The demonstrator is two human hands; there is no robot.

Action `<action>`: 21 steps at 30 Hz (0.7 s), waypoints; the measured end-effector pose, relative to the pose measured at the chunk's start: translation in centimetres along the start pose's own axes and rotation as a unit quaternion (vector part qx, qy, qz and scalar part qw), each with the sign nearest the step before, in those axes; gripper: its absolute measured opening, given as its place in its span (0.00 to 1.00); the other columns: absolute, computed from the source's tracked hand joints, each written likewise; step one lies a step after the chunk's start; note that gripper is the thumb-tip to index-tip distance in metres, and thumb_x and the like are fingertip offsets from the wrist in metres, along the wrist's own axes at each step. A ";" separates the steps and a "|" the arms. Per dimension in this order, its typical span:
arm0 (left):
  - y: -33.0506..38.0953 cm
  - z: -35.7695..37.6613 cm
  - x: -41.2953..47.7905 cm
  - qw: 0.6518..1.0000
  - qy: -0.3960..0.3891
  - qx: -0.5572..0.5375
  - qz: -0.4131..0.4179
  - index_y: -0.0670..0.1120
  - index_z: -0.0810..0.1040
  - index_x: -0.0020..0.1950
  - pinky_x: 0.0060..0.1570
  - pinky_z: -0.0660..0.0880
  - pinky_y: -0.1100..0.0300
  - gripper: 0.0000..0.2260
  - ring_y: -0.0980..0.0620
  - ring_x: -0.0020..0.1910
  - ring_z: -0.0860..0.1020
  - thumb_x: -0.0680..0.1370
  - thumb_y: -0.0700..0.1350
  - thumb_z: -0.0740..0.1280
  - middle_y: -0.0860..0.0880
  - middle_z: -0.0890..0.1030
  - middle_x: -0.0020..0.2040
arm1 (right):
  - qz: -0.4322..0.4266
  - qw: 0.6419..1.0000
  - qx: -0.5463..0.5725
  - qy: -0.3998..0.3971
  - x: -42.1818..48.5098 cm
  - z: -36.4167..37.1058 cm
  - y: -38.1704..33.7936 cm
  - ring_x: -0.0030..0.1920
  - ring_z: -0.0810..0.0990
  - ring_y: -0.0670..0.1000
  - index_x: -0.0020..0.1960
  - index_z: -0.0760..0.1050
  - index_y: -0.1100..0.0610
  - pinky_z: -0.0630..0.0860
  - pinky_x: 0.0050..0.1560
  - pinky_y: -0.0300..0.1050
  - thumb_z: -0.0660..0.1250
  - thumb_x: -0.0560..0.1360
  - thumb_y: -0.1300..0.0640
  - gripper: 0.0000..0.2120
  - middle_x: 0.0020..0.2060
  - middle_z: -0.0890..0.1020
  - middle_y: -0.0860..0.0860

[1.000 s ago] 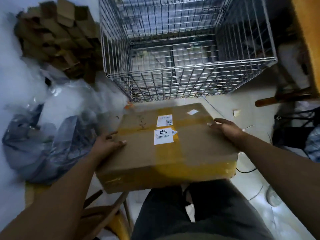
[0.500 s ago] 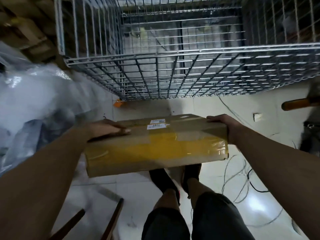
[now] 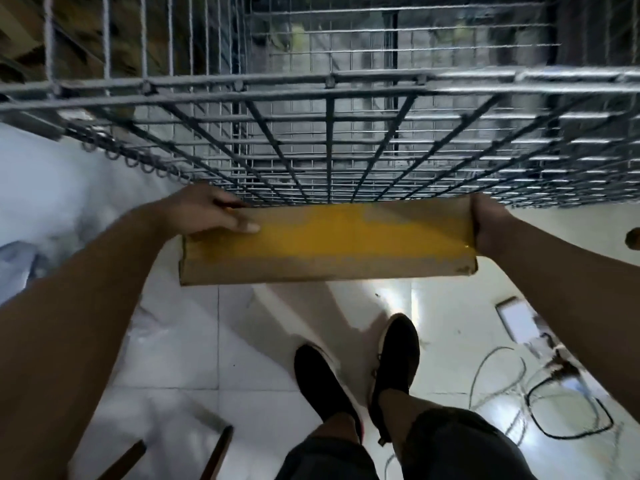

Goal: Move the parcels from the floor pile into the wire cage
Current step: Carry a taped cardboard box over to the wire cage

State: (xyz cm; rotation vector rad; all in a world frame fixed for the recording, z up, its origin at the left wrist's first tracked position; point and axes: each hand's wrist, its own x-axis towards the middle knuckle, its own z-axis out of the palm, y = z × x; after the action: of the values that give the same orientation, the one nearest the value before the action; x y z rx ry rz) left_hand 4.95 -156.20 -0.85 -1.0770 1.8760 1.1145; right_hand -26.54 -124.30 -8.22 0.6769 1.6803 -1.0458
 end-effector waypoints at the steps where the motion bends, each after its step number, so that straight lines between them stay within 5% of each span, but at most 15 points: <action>1: 0.0 0.0 0.2 1.000 0.029 -0.002 -0.003 0.61 0.83 0.62 0.59 0.73 0.56 0.39 0.51 0.60 0.78 0.54 0.76 0.77 0.54 0.81 0.64 | -0.006 1.000 0.021 0.017 -0.2 0.0 -0.1 0.48 0.83 0.56 0.58 0.80 0.54 0.83 0.51 0.54 0.62 0.79 0.54 0.12 0.49 0.82 0.54; 3: 0.3 1.1 -0.6 0.989 0.136 0.035 -0.037 0.59 0.80 0.67 0.63 0.70 0.51 0.44 0.46 0.66 0.77 0.55 0.78 0.73 0.52 0.80 0.68 | -0.031 0.994 0.014 0.106 -1.3 0.2 -0.1 0.48 0.78 0.56 0.56 0.80 0.54 0.79 0.54 0.53 0.64 0.78 0.54 0.10 0.52 0.80 0.54; 5: 0.7 3.4 -1.9 0.957 0.274 0.084 -0.044 0.59 0.78 0.68 0.63 0.68 0.45 0.37 0.41 0.67 0.76 0.63 0.75 0.71 0.48 0.80 0.67 | -0.074 0.976 -0.038 0.199 -2.9 0.5 0.4 0.50 0.79 0.58 0.57 0.80 0.55 0.78 0.58 0.54 0.64 0.77 0.54 0.11 0.53 0.81 0.56; 7: 1.6 6.3 -3.8 0.912 0.398 0.095 -0.036 0.56 0.79 0.66 0.62 0.70 0.42 0.25 0.39 0.65 0.76 0.71 0.63 0.69 0.45 0.81 0.64 | -0.135 0.950 -0.110 0.259 -5.1 1.2 1.5 0.57 0.80 0.62 0.60 0.80 0.56 0.77 0.62 0.53 0.63 0.79 0.51 0.15 0.56 0.83 0.57; 9: 3.3 9.3 -5.8 0.892 0.441 0.089 -0.033 0.52 0.79 0.65 0.59 0.72 0.42 0.21 0.38 0.62 0.76 0.73 0.52 0.63 0.43 0.80 0.63 | -0.171 0.935 -0.152 0.272 -7.4 2.1 2.4 0.61 0.79 0.62 0.63 0.79 0.55 0.75 0.63 0.51 0.66 0.79 0.49 0.16 0.59 0.82 0.58; 15: 7.4 15.2 -8.5 0.962 0.266 0.053 -0.008 0.49 0.74 0.69 0.66 0.71 0.42 0.19 0.39 0.71 0.68 0.79 0.52 0.66 0.43 0.66 0.75 | -0.178 0.924 -0.250 0.226 -13.4 4.2 4.9 0.65 0.74 0.62 0.68 0.72 0.52 0.71 0.62 0.48 0.71 0.72 0.56 0.25 0.67 0.70 0.56; 21: 8.0 16.3 -8.9 0.967 0.236 0.098 -0.004 0.49 0.62 0.80 0.70 0.69 0.44 0.29 0.40 0.78 0.59 0.81 0.55 0.65 0.44 0.54 0.82 | -0.231 0.903 -0.324 0.162 -15.4 4.5 7.4 0.63 0.75 0.62 0.68 0.74 0.52 0.76 0.62 0.52 0.69 0.71 0.59 0.25 0.65 0.74 0.57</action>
State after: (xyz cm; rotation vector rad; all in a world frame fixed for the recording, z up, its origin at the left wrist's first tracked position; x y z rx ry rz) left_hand 3.80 -136.36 3.09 -1.3138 2.2860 0.6840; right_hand -13.13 -124.15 3.28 0.0014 2.3878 -0.6174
